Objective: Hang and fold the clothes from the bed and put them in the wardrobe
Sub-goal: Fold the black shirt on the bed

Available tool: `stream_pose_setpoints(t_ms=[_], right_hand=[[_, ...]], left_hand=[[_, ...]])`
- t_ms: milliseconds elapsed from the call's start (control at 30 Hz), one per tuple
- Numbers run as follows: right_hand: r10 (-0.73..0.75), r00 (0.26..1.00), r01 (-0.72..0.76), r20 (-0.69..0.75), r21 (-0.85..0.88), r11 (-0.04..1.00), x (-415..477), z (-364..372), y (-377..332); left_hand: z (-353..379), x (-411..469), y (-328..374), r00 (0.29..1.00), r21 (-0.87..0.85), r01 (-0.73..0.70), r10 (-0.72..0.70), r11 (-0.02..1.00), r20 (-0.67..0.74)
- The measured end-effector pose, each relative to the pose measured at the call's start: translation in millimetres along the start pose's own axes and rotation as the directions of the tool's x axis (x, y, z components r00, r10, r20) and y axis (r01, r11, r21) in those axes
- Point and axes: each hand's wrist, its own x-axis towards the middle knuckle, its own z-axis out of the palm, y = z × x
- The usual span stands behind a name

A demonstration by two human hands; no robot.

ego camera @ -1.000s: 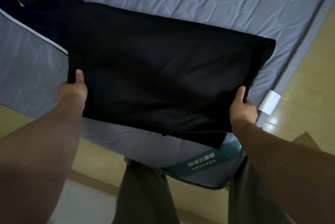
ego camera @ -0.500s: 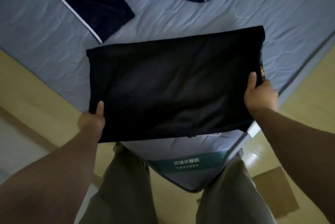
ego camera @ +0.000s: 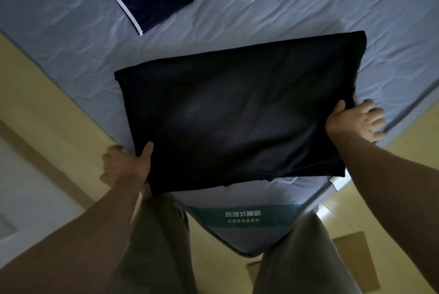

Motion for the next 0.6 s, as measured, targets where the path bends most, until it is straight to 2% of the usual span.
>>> stream_pose_setpoints(t_ms=[33,100,167,233,300,333,400,433,600], right_hand=[[-0.058,0.997,0.059,-0.042,0.024,0.998,-8.8,-1.0,-10.7],[-0.264,0.958,0.272,-0.110,0.063,0.960,-28.7,-2.8,-40.2],[-0.533,0.829,0.544,-0.168,0.029,0.838,-50.8,-0.9,-78.2],[-0.746,0.652,0.750,-0.133,-0.026,0.661,-69.8,8.5,-120.5],[-0.852,0.523,0.849,-0.027,-0.075,0.524,-78.7,26.3,-151.6],[-0.868,0.496,0.865,0.025,-0.099,0.491,-76.9,39.0,-159.3],[-0.866,0.488,0.870,0.109,-0.144,0.472,-66.9,64.2,-161.2],[-0.865,0.488,0.868,0.117,-0.165,0.468,-63.1,75.1,-158.7],[-0.873,0.487,0.858,0.033,-0.202,0.471,-59.9,96.7,-157.5]], left_hand=[[-4.0,-3.6,10.8,0.975,0.021,-0.156,0.157,0.988,-0.156],[-7.4,-12.4,47.0,0.810,0.063,-0.492,0.483,0.868,-0.332],[1.3,-20.1,94.1,0.641,0.133,-0.691,0.688,0.710,-0.341],[19.0,-26.7,147.1,0.544,0.200,-0.768,0.785,0.608,-0.297],[42.9,-26.6,189.8,0.512,0.254,-0.797,0.837,0.547,-0.195],[58.3,-21.9,203.3,0.516,0.291,-0.797,0.847,0.529,-0.128],[90.1,-7.1,212.5,0.554,0.355,-0.776,0.832,0.521,-0.009],[103.1,-0.2,209.8,0.567,0.378,-0.764,0.824,0.522,0.007],[126.6,13.1,206.2,0.545,0.391,-0.755,0.835,0.527,-0.075]])
